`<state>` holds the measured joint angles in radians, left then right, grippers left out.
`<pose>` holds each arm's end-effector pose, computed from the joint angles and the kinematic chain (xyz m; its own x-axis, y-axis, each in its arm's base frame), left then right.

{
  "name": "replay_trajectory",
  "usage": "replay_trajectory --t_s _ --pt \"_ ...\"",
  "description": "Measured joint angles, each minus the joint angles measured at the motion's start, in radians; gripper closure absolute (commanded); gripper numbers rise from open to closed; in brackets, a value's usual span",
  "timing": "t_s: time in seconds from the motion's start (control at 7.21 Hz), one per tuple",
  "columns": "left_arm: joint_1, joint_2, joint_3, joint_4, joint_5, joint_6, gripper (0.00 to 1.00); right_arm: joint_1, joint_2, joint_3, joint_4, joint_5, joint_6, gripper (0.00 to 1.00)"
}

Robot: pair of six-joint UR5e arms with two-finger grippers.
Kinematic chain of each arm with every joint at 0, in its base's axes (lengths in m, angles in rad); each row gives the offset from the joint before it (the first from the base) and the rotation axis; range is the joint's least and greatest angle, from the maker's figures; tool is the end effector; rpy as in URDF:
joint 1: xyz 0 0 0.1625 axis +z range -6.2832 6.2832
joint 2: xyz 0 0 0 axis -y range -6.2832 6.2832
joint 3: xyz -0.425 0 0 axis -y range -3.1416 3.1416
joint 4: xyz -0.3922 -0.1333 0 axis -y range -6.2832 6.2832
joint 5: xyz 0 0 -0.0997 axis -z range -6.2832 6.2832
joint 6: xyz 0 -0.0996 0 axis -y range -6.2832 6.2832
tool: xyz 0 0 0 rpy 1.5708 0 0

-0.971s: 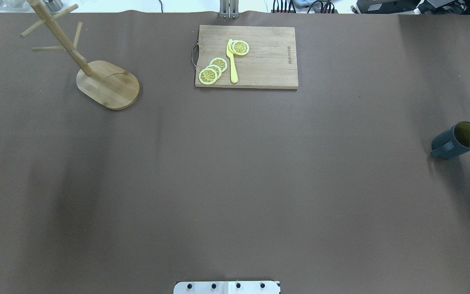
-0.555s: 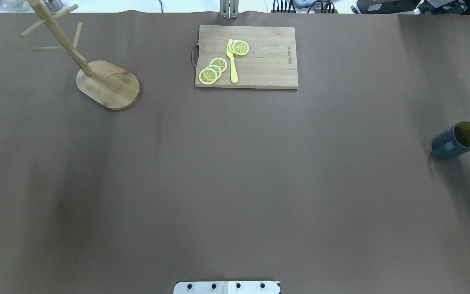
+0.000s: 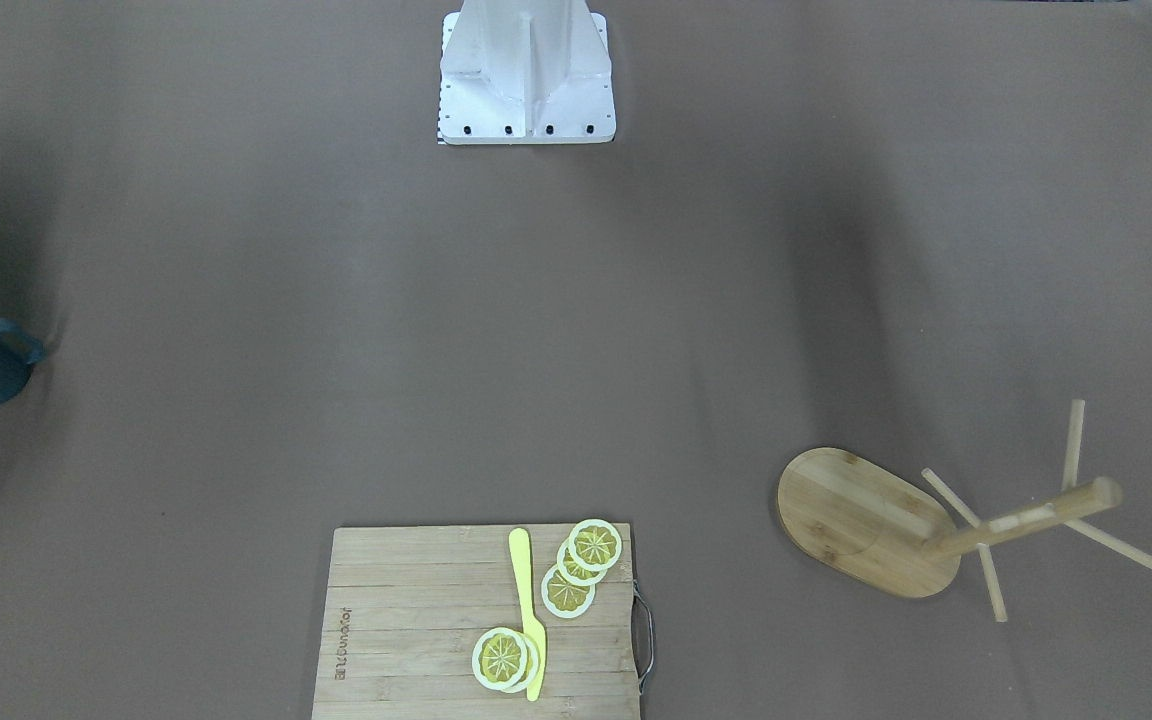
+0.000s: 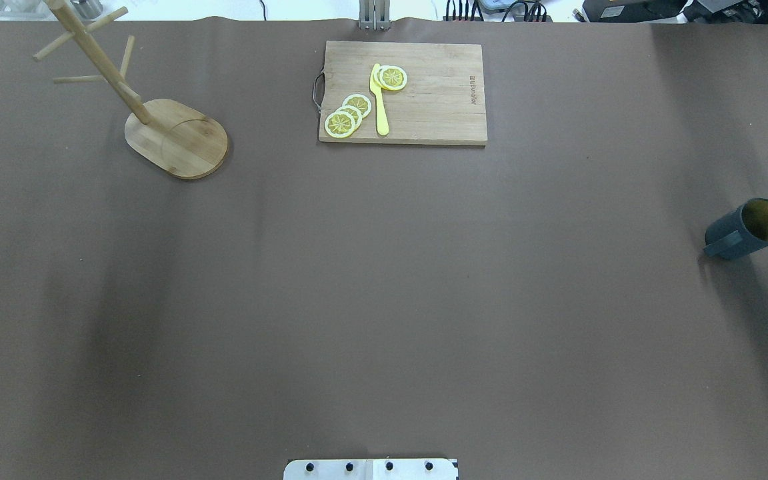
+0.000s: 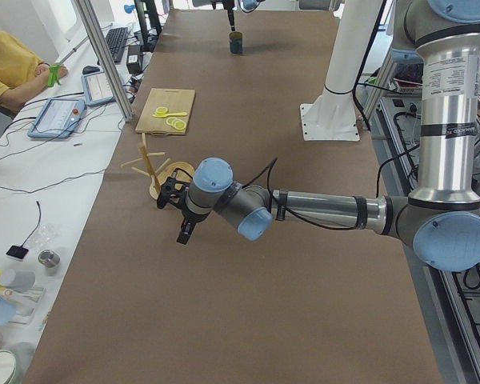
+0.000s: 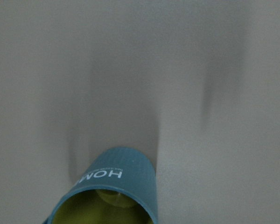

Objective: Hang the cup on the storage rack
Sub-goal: 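Grasp the teal mug by its rim with the right gripper, then carry the teal mug toward the table center and set it down with the right gripper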

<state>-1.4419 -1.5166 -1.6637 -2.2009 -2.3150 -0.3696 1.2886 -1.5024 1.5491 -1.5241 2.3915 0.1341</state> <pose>-0.0020 -0.4969 0.5674 0.6663 0.1955 -0.7196 0.1500 0.9101 0.3862 -0.0885 -0.5224 0.6265 0.6671 -0.1252 0.7344 0.1898 0.9818 -0.0050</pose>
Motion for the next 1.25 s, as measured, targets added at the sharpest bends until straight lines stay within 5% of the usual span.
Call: replay_trajectory --t_s 0.14,0.28,0.42,1.25 --pt "0.000 0.002 0.005 0.000 0.000 0.000 0.01 -0.017 -0.003 -0.026 0.044 -0.006 0.008 0.15" --pt "0.000 0.004 0.007 0.000 -0.001 0.000 0.01 -0.027 -0.006 -0.047 0.072 -0.010 0.012 0.75" --pt "0.000 0.005 0.008 0.000 -0.001 0.000 0.01 -0.034 -0.005 -0.058 0.085 -0.012 0.015 1.00" --pt "0.002 0.006 0.009 -0.001 -0.002 0.000 0.01 -0.054 0.036 -0.046 0.099 -0.001 0.002 1.00"
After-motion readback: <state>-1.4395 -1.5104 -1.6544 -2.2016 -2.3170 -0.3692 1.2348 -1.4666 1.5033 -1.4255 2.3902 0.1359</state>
